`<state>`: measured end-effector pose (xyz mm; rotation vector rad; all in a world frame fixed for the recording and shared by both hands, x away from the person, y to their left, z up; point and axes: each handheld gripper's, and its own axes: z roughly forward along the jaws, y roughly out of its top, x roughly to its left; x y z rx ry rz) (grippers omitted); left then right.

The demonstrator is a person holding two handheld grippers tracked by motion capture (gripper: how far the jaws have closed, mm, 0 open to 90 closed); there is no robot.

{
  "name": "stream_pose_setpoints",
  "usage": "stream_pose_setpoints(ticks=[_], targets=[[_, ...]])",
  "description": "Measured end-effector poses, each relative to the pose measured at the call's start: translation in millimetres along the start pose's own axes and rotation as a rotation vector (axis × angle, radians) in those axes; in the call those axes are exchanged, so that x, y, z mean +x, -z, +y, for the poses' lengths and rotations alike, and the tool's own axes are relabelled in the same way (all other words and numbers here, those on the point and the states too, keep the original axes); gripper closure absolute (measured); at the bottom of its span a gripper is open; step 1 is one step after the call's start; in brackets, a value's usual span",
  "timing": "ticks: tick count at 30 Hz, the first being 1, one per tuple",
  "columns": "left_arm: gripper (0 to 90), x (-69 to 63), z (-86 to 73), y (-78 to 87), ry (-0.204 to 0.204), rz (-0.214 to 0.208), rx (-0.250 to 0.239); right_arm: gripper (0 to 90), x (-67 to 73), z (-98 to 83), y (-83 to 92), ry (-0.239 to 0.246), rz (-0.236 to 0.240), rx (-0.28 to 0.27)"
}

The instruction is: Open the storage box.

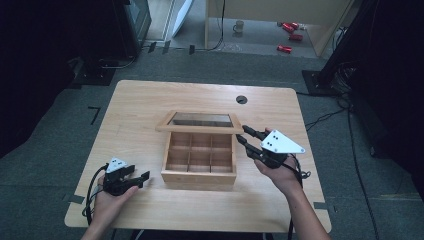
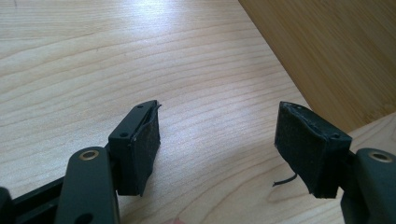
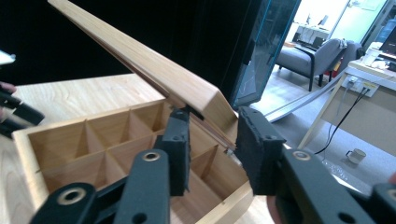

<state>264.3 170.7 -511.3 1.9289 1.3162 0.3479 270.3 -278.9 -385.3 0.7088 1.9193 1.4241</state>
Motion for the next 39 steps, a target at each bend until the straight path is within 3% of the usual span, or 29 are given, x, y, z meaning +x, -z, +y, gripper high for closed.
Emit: stream_pose_setpoints(ticks=[6, 16, 34, 35, 39], targets=[[29.5, -0.1, -0.8, -1.5, -0.001, -0.004, -0.003, 67.6, -13.4, 9.6, -6.7, -0.01, 0.014, -0.022], [27.1, -1.5, -2.6, -5.2, -0.044, -0.001, -0.026, 68.1, -40.3, 30.1, -24.7, -0.011, 0.021, -0.047], [25.3, -2.1, -2.3, -6.3, -0.05, -0.002, -0.026, 67.8, -83.6, 46.0, -58.0, -0.118, 0.058, -0.095], [25.2, -2.2, -2.4, -6.3, -0.048, -0.003, -0.026, 66.2, -88.4, 46.8, -63.0, -0.128, 0.081, -0.101], [25.1, -2.0, -2.4, -6.3, -0.044, -0.006, -0.027, 66.3, -96.7, 48.6, -71.6, -0.142, 0.101, -0.107]])
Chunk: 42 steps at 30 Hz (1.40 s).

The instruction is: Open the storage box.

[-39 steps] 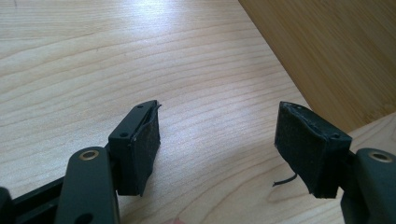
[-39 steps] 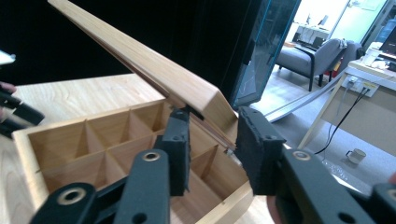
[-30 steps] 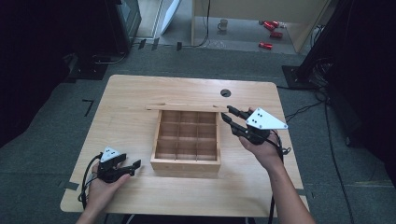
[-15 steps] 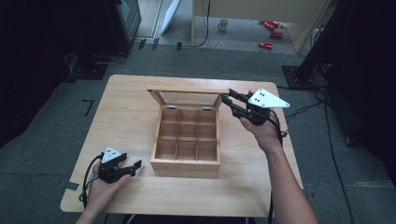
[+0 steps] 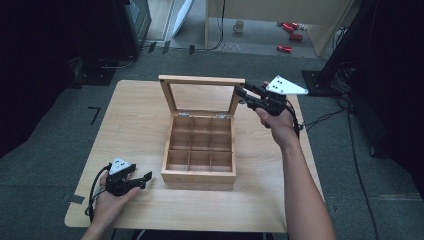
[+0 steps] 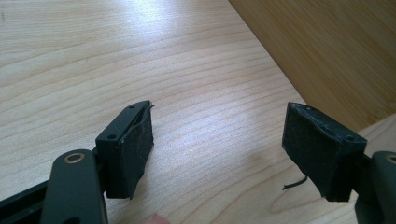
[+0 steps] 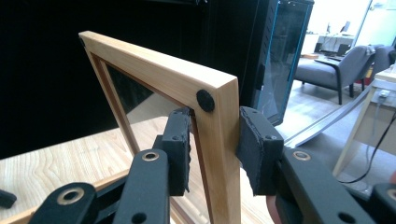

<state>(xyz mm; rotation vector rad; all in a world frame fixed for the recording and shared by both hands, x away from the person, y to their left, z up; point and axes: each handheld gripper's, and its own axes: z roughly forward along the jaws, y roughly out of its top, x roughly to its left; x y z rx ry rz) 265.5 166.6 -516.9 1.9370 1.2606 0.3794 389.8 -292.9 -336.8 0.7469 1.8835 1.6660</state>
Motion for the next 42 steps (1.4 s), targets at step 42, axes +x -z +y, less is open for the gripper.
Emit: stream_pose_setpoints(ticks=[42], targets=[[1.7, -4.4, 1.2, -5.3, -0.041, 0.206, 0.085, 68.2, -89.2, -4.7, -78.6, -0.306, -0.009, 0.005]])
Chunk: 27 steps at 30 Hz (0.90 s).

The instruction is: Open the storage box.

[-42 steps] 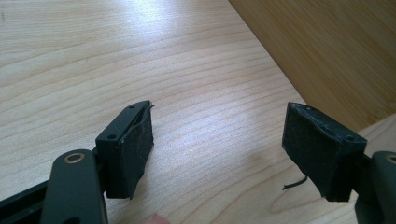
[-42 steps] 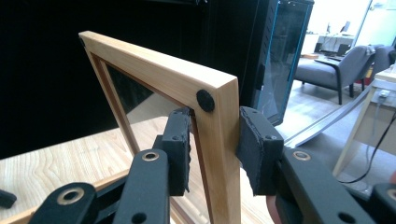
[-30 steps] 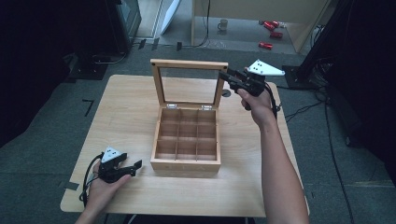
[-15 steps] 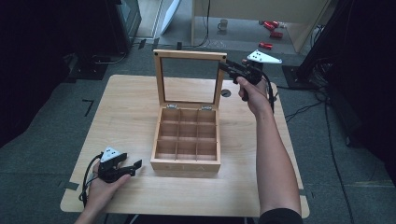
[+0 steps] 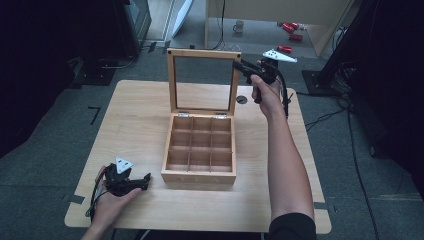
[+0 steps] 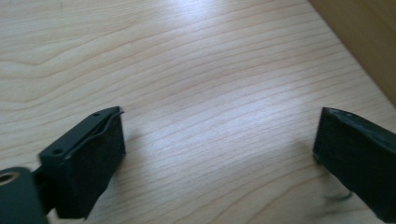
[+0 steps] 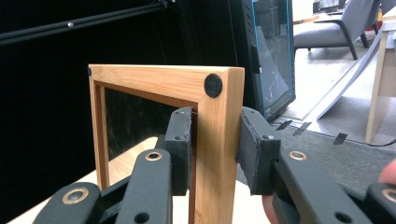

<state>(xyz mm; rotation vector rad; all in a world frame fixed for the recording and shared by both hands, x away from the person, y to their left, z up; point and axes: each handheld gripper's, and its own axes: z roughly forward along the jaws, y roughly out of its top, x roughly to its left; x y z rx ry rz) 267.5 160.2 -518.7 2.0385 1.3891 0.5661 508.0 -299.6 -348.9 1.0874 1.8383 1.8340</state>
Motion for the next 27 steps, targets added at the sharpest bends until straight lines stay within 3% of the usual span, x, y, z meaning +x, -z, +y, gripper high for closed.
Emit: stream_pose_setpoints(ticks=[14, 27], targets=[[0.3, 0.4, 0.4, -0.6, 0.008, 0.01, 0.003, 68.3, -10.0, -3.7, -9.1, -0.051, 0.022, -0.021], [0.4, 0.4, 0.4, -0.5, 0.007, 0.01, 0.004, 66.1, -3.3, -1.8, -7.4, -0.035, -0.001, -0.024]])
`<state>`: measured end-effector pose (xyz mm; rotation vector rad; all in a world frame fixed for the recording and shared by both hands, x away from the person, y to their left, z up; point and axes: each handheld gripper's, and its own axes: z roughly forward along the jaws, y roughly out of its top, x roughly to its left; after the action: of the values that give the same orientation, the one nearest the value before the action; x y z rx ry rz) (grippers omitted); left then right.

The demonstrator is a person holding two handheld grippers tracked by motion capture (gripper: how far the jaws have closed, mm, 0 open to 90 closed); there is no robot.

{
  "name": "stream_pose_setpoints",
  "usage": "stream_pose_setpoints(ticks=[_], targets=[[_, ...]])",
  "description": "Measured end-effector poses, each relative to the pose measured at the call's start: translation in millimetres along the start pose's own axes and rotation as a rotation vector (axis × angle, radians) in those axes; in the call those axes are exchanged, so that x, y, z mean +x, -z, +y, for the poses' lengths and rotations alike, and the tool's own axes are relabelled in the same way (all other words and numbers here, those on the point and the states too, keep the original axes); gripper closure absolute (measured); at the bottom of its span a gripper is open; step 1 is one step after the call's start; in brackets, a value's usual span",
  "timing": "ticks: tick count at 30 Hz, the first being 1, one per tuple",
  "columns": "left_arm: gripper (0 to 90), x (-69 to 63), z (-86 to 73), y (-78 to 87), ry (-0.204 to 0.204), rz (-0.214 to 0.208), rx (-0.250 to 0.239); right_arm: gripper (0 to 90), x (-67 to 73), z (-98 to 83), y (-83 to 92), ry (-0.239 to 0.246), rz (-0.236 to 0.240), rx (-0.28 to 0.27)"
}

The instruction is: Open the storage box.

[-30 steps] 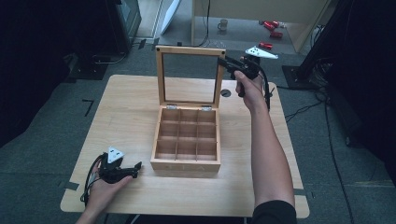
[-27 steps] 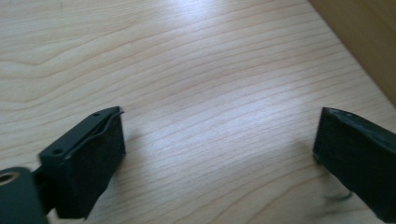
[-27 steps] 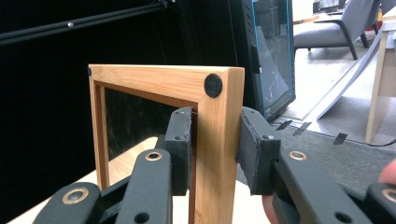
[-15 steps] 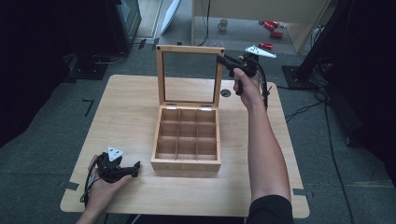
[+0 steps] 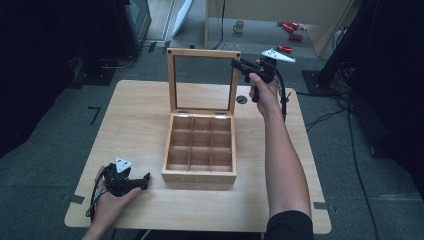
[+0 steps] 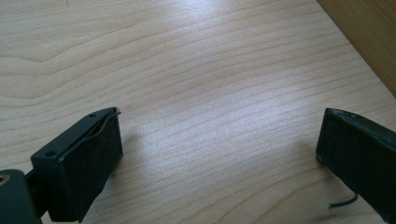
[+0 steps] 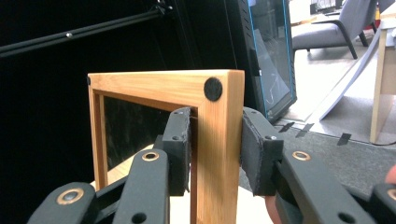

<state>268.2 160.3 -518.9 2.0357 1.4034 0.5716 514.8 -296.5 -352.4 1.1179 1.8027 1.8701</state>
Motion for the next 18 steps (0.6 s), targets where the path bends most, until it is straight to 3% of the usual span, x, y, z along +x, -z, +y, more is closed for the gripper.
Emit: stream_pose_setpoints(ticks=[2, 10, 15, 17, 18], targets=[[0.4, 0.0, 0.0, 0.0, 0.0, 0.0, 0.0, 62.8, 1.7, 2.7, 3.9, -0.012, 0.012, -0.009], [0.4, -0.2, 0.0, -0.1, 0.002, -0.001, 0.0, 53.2, 13.8, 5.9, 23.2, 0.033, -0.024, 0.0], [0.4, 0.0, 0.0, 0.1, -0.002, 0.0, 0.002, 46.5, 20.2, 4.4, 41.6, 0.034, -0.071, 0.003], [0.4, -0.2, 0.0, 0.0, 0.001, -0.001, 0.001, 37.1, 27.9, 0.9, 62.1, 0.067, -0.145, 0.039], [0.4, -0.2, 0.0, 0.0, 0.001, -0.001, 0.001, 35.0, 29.2, -0.2, 66.8, 0.073, -0.159, 0.046]])
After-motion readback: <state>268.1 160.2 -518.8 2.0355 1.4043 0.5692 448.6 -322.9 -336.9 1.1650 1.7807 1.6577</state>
